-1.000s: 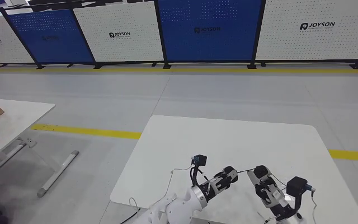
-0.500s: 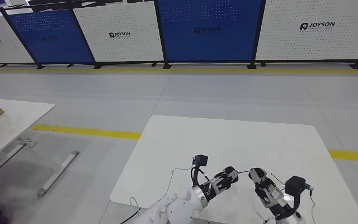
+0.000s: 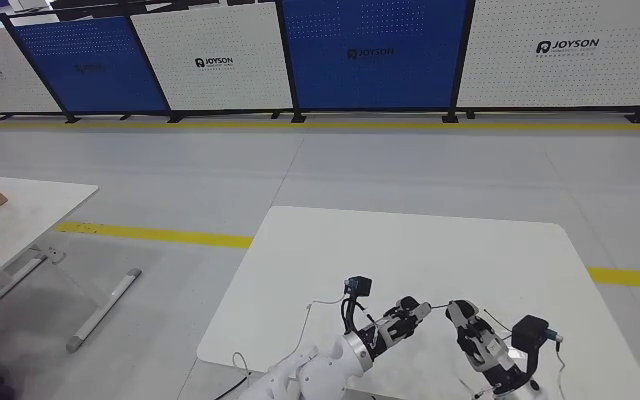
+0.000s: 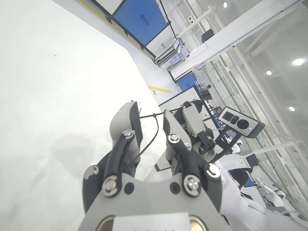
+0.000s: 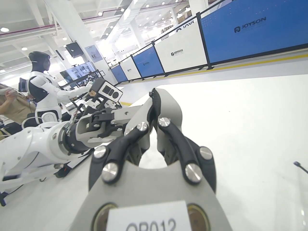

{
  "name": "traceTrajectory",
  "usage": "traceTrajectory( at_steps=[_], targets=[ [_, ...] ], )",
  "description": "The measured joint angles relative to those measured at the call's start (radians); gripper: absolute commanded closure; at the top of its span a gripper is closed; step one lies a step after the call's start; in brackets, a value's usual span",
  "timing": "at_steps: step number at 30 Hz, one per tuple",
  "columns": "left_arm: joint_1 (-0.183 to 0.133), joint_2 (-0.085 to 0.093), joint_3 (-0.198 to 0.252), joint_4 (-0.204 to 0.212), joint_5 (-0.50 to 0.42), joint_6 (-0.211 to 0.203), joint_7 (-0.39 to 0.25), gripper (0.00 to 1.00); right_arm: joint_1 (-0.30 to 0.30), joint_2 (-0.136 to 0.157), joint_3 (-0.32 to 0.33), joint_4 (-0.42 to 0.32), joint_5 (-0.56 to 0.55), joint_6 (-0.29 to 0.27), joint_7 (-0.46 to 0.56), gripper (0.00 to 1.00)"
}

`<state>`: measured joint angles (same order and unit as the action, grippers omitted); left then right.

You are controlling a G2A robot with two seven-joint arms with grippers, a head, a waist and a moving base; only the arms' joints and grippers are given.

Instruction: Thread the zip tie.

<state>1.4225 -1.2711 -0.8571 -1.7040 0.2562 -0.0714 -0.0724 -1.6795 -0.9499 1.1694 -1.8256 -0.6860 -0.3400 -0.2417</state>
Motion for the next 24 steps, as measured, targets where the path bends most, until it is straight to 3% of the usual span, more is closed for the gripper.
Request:
traceTrajectory(
  at_steps=[4,24],
  targets=[
    [0.002,-0.001,-0.001,-0.001,-0.013,-0.004,0.002,0.0,0.0,0.001,0.0,0.001,0.0,0.0,-0.002,1.0],
    [0.002,-0.001,-0.001,-0.001,-0.013,-0.004,0.002,0.0,0.0,0.001,0.0,0.001,0.0,0.0,-0.002,1.0]
  ],
)
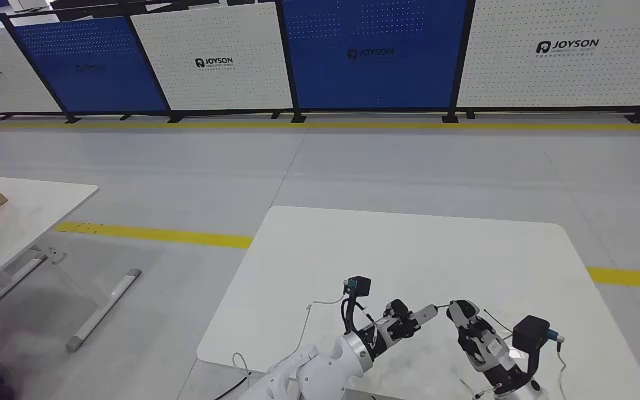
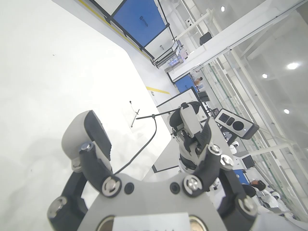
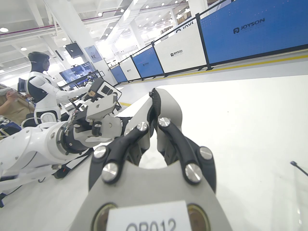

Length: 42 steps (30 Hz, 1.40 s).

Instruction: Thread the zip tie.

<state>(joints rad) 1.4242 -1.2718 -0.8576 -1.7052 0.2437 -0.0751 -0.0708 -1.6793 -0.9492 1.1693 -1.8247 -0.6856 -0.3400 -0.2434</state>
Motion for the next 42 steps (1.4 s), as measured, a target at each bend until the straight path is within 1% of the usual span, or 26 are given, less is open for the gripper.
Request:
traceTrajectory(
  at_steps=[33,37,40,42],
  targets=[
    [0.0,0.0,0.0,0.0,0.0,0.0,0.0,0.0,0.006,-0.002,0.002,-0.005,0.003,0.001,0.007,1.0],
    [0.0,0.0,0.0,0.0,0.0,0.0,0.0,0.0,0.029,-0.001,0.009,-0.011,0.061,0.0,0.02,1.0],
    [0.0,0.0,0.0,0.0,0.0,0.0,0.0,0.0,0.039,0.008,0.017,-0.016,0.126,0.0,0.035,1.0],
    [0.0,0.0,0.0,0.0,0.0,0.0,0.0,0.0,0.044,0.017,0.025,-0.011,0.15,0.0,0.05,1.0]
  ],
)
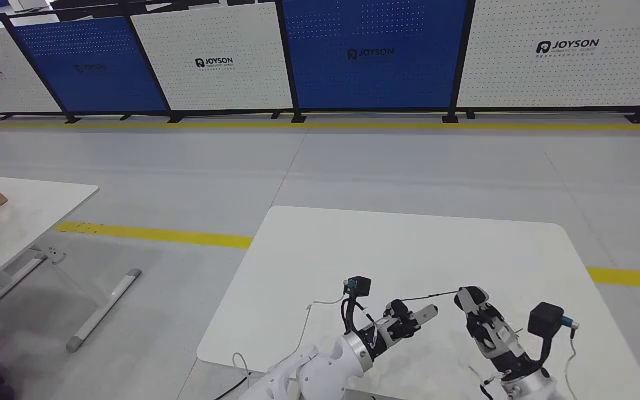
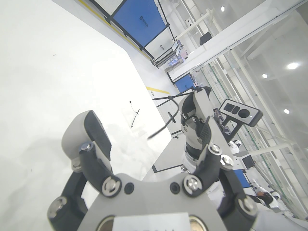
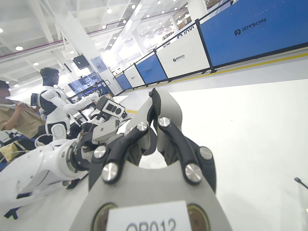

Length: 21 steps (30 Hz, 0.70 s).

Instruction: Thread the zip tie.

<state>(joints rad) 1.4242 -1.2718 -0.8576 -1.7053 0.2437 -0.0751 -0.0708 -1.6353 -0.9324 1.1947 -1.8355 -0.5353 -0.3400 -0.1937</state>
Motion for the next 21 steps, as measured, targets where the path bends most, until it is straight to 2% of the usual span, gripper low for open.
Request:
traceTrajectory(
  at_steps=[7,16,21],
  targets=[
    [0.0,0.0,0.0,0.0,0.0,0.0,0.0,0.0,0.028,0.019,-0.027,0.037,-0.04,0.0,0.03,1.0],
    [0.0,0.0,0.0,0.0,0.0,0.001,0.001,0.0,0.03,0.02,-0.031,0.039,-0.04,0.0,0.029,1.0],
    [-0.022,-0.007,0.01,0.001,0.015,0.025,0.022,0.0,0.03,0.02,-0.031,0.039,-0.04,0.0,0.029,1.0]
  ],
)
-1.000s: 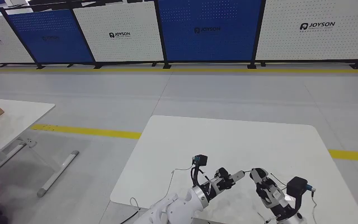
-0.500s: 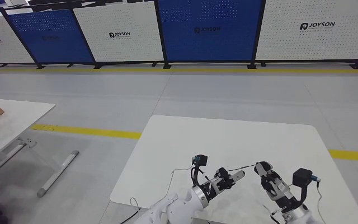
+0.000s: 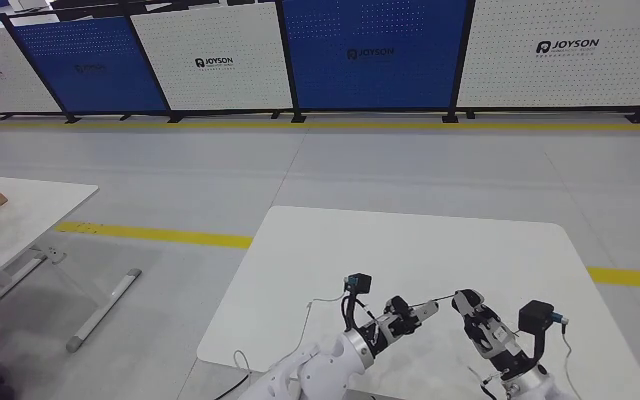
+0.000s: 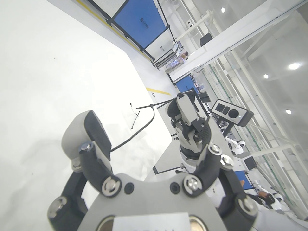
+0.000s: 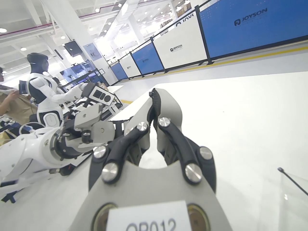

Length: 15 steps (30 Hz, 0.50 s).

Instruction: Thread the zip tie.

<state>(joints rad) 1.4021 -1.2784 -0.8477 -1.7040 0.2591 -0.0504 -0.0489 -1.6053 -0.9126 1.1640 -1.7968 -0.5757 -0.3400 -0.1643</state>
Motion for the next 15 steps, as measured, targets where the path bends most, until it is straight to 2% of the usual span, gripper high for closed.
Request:
traceTrajectory(
  at_steps=[5,15],
  targets=[
    [-0.026,-0.01,0.028,0.006,0.058,0.061,0.037,0.0,0.001,-0.001,-0.002,0.0,0.001,0.0,0.004,1.0],
    [-0.027,-0.011,0.033,0.007,0.071,0.063,0.034,0.0,0.005,-0.006,-0.003,-0.011,0.013,0.0,0.016,1.0]
  ],
)
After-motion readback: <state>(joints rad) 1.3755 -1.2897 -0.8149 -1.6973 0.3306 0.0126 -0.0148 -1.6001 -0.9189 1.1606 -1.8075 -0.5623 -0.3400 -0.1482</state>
